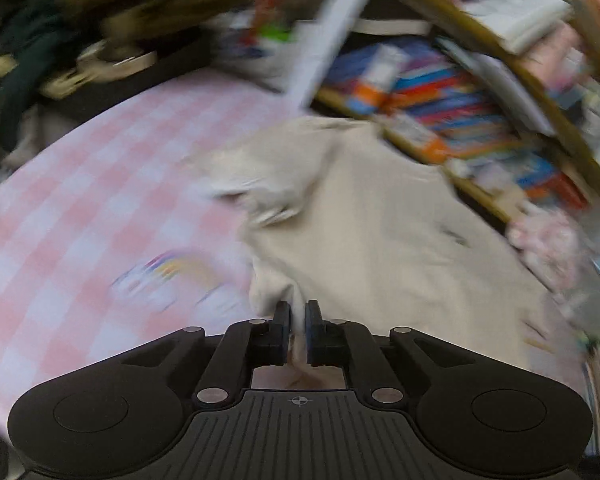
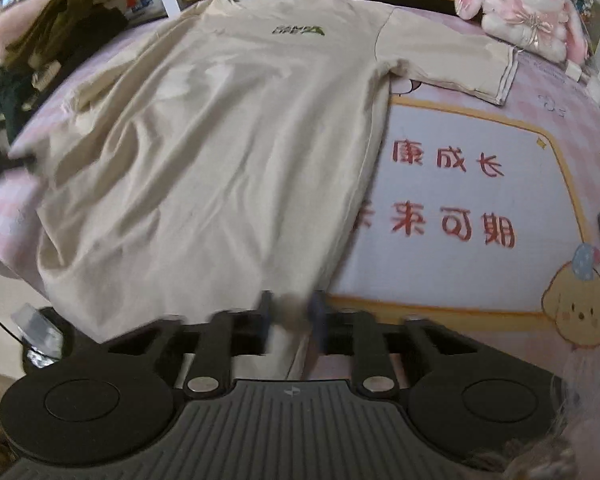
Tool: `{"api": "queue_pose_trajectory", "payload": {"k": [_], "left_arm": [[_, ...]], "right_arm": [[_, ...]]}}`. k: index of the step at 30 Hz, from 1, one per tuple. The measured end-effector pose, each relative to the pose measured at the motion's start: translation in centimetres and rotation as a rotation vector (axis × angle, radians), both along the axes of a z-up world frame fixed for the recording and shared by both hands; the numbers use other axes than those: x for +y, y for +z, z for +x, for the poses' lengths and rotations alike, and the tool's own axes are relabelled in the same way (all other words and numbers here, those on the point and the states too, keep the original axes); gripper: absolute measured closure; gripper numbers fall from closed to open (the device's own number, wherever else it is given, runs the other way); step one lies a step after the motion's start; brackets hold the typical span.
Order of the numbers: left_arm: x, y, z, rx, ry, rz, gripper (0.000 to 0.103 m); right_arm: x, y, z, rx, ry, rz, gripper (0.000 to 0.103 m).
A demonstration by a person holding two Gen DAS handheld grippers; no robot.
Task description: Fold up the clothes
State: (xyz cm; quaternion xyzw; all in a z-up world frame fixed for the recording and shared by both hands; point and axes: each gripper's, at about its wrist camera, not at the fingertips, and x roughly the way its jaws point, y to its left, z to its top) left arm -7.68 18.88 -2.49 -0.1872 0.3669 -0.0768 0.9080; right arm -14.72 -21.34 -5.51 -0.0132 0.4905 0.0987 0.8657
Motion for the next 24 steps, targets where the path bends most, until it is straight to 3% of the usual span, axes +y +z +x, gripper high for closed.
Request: {"api": "queue_pose_trajectory", "payload": {"k": [3,7,9,10,14,18,24], "left_arm": [[-1.7,1.2,2.3,-0.041,-0.123,0.036,0.095],[-2.1,2.2,2.7,-0.056,-0.237,0.141,0.079],[-0.6,2.3,1.9,-0.074,-0.223,0.174,0.051],[0.6,2.3,1.8,-0.073,-0.194,0.17,0.047],[4.7,1.5,3.2,-0.033,-0.047,0.147,0.046],[6.3,0.7,6.9,-0.017,0.068,0.157,0.048],[6.4,-1.7,11.3,0.057,0.145,0.192,0.057]], "right_arm": [[0.5,-0.2,-0.3,-0.05,-0.072,-0.056,0.1],[0.3,0.0,-0.3,-0.089,-0.149,-0.112,0.101],[0.2,0.1,-0.3,-0.106,-0.183,-0.14,0.101],[0.0,0.1,-0.3,-0.109,-0.2,-0.153,0.101],[-1.0,-0.1,-0.6,-0.11,-0.268,-0.205,0.101],[-1.4,0.3,-0.7,-0.105,-0.275,-0.174,0.101],[0.7,1.2,-1.2,-0.114,-0.226,-0.158,0.101]]}}
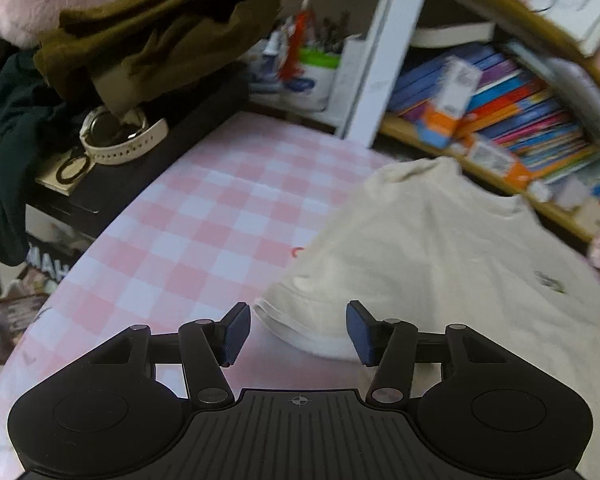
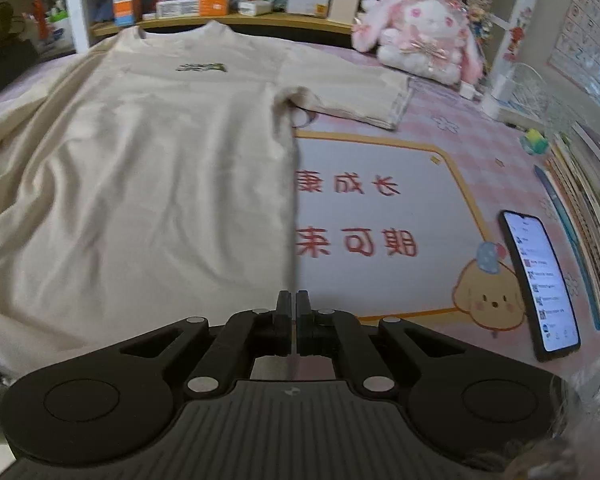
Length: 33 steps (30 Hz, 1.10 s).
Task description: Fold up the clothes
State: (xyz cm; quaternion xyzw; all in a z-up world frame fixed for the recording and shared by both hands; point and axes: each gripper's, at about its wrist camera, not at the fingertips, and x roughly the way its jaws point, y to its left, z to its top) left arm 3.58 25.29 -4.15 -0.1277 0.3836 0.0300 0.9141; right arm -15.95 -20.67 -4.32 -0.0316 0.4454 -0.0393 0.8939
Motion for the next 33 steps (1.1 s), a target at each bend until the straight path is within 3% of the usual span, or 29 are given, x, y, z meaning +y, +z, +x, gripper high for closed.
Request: {"api": "queue_pose_trajectory", "payload": {"k": [2,5,7,10,14,19,22,24,27,29,33], "left_arm": [[0.0,-0.8,1.1,0.029,0.027,0.014,0.064],[-0.1,-1.4,1.4,0.038,0.023,0.024,0.096],[0.1,-1.2,1.7,0.038,-0.007,0.013,0.102],[1.3,1.3,3.5,-0.014,-0.065,0.093,0.102],[4.7,5.3,7.4,-0.087,-0.015,0.216,0.102],[7.2,8.2,11.7,-0.138,0.076,0.291,0.102],[7.1,8.0,13.5,-0.12,0.088,0.317,0.101],[7.0,7.4,14.3,-0.074,0.1,0.337,0.09],[6.9,6.4,13.6,-0.04,0.117,0.37,0.081],[6.9,6.2,11.7,-0.062,0.096,0.346,0.08],[5.2,5.7,5.5,-0.09,-0.096,0.219,0.075]], "right_arm": [[0.3,0.3,-0.3,0.002,0.007,0.003,0.101],[0.4,0.6,-0.6,0.012,-0.008,0.01,0.101],[0.3,0.6,-0.6,0.018,-0.019,0.012,0.101],[0.0,0.6,-0.6,0.031,-0.032,0.008,0.101],[-0.6,0.5,-0.7,0.043,-0.06,0.005,0.101],[-1.5,0.6,-1.2,0.06,-0.099,-0.005,0.101],[-2.0,0.6,-1.4,0.068,-0.123,-0.012,0.101],[-2.2,0.7,-1.5,0.072,-0.13,-0.015,0.101],[-2.2,0.8,-1.5,0.068,-0.125,-0.01,0.101],[-2.1,0.8,-1.4,0.062,-0.115,-0.001,0.101],[-1.7,0.6,-1.0,0.057,-0.095,0.027,0.1]]}}
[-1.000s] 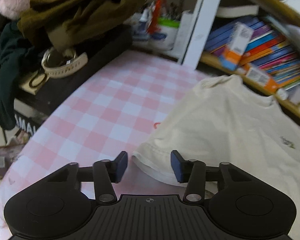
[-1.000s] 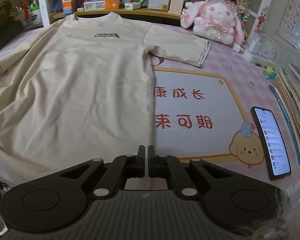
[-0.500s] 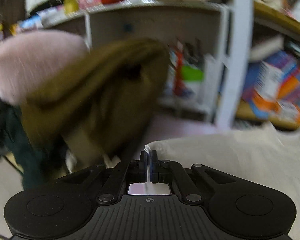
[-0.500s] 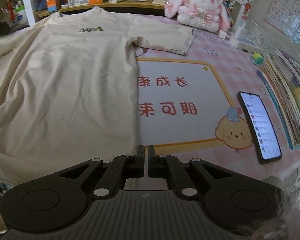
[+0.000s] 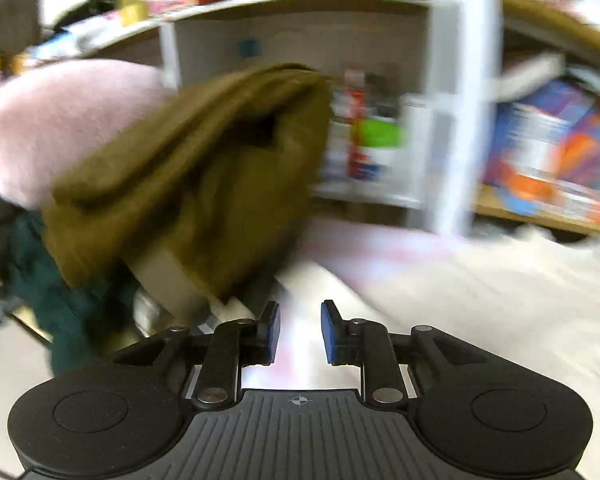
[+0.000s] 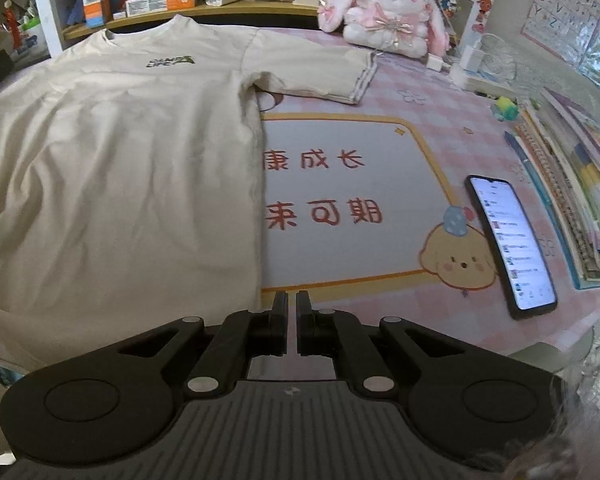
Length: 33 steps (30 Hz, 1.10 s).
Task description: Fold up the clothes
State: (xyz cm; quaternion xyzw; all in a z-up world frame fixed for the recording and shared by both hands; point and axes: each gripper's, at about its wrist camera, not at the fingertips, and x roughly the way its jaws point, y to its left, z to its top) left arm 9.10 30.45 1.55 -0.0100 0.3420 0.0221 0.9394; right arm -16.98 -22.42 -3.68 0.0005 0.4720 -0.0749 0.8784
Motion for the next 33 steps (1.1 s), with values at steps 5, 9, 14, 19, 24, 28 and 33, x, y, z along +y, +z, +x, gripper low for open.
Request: {"api": "queue_pose_trajectory", "payload": {"k": [5,9,14,19,24,28,33], "left_arm": [[-4.1,-3.2,-10.0,0.105,-0.314,-0.118,0.033],[-6.0,-5.7,-16.4,0.161,-0.399,-0.142,0.032],[-5.9,-7.0,-18.5,0.156,-0.375,-0.194,0.032],[-7.2,-7.2,-16.9,0.127,-0.416,-0.163,0.035],[-9.4,-6.7,-16.1,0.107,-0.456,-0.206,0.059],[-9.5,-5.7,-14.6,0.101,-0.379,-0.354,0.102],[-11.0,-5.0,-10.7,0.093,-0.313,-0.499,0.102]], "right_arm": [[0.7,-0.3,0.3,-0.01,0.024,0.046,0.087],[1.2,-0.5,0.2,-0.027,0.042,0.08,0.073],[1.6,-1.0,-0.5,-0.016,0.063,0.122,0.069],[2.3,-1.8,-1.4,-0.004,0.075,0.127,0.07],[2.5,-2.0,-1.4,-0.012,0.087,0.109,0.073],[2.4,-2.1,-1.3,-0.021,0.095,0.09,0.102],[2.2,-2.1,-1.0,-0.031,0.102,0.071,0.102]]}}
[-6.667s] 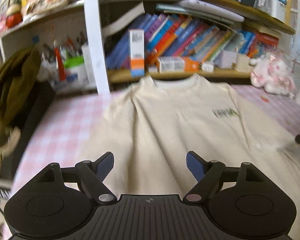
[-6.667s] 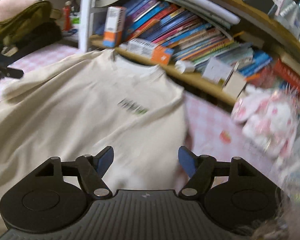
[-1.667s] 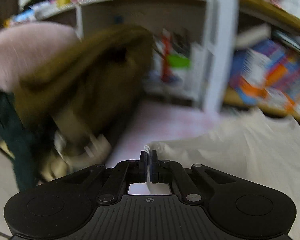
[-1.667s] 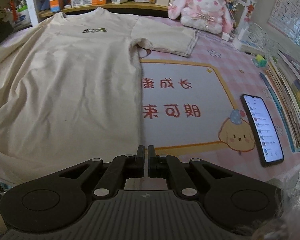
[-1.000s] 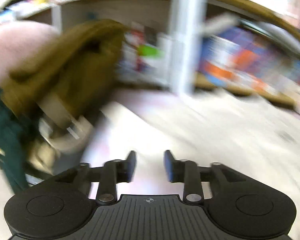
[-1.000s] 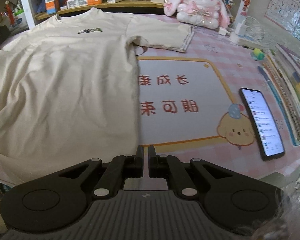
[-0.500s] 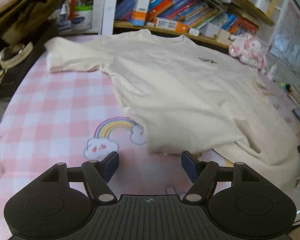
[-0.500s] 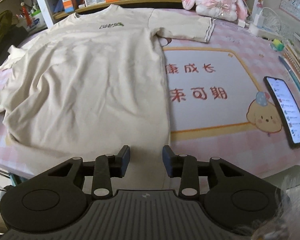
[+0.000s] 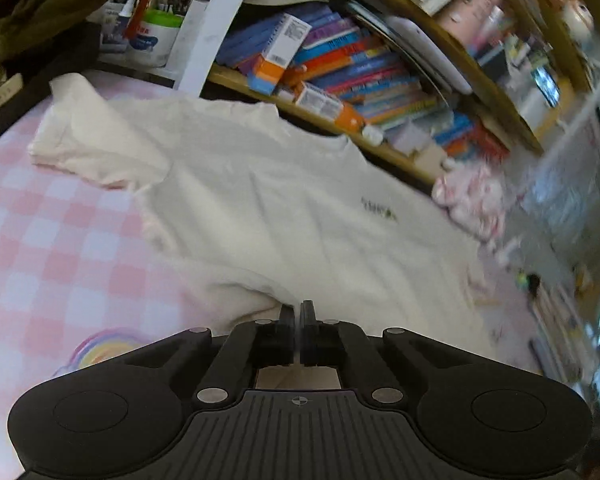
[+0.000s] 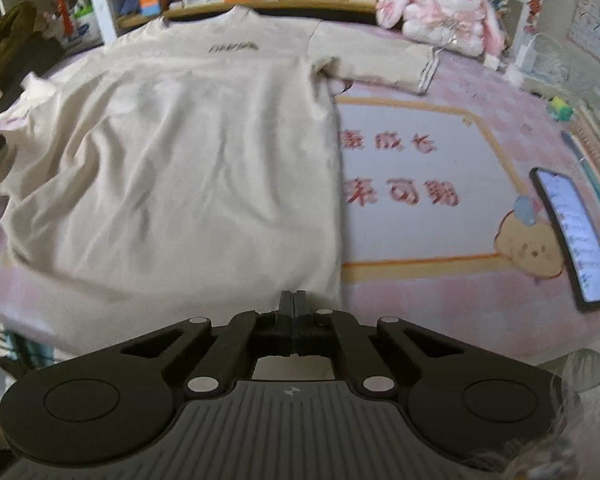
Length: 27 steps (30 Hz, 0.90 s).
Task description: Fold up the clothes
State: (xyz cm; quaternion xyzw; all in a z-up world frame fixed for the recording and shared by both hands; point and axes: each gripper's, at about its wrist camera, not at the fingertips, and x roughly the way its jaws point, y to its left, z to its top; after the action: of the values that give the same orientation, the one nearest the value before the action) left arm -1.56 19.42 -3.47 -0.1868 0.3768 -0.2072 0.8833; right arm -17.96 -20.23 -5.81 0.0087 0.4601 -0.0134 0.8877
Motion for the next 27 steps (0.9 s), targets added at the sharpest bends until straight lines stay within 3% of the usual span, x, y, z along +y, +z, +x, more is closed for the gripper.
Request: {"api": "queue_pose_trajectory", "payload": {"k": [3,7,10,13,14,18,23,27], "left_arm": [[-2.2,-0.2,2.7,0.019,0.003,-0.001,0.102],[-5.5,-1.2,4.9,0.067,-0.022,0.121,0.091],[-5.5,-0.8,3.9,0.05,-0.013,0.153,0.074],[-3.9,0.6,0.7,-0.043,0.001,0.148,0.057],[-3.1,0.7,-0.7,-0.067,0.006,0.159,0.055],[-1.6,-0.3,-3.4,-0.036,0.014,0.216,0.055],[-2.3,-1.8,-3.9,0.008,0.039,0.24,0.05],[-3.5,-1.4,-3.9,-0.055,0.083,0.369,0.048]], "right_arm": [[-0.6,0.0,0.9,0.002,-0.005,0.004,0.103],[-0.4,-0.5,1.7,0.017,0.023,-0.002,0.102],[-0.2,-0.5,1.9,0.016,0.043,-0.012,0.102],[-0.4,-0.6,1.8,0.011,0.057,-0.009,0.102],[-0.4,-0.6,1.8,0.007,0.062,-0.01,0.102],[-0.2,-0.7,1.5,-0.007,0.084,-0.03,0.102],[0.1,-0.7,1.4,-0.008,0.11,-0.049,0.102],[-0.1,-0.7,1.4,-0.008,0.119,-0.044,0.102]]}}
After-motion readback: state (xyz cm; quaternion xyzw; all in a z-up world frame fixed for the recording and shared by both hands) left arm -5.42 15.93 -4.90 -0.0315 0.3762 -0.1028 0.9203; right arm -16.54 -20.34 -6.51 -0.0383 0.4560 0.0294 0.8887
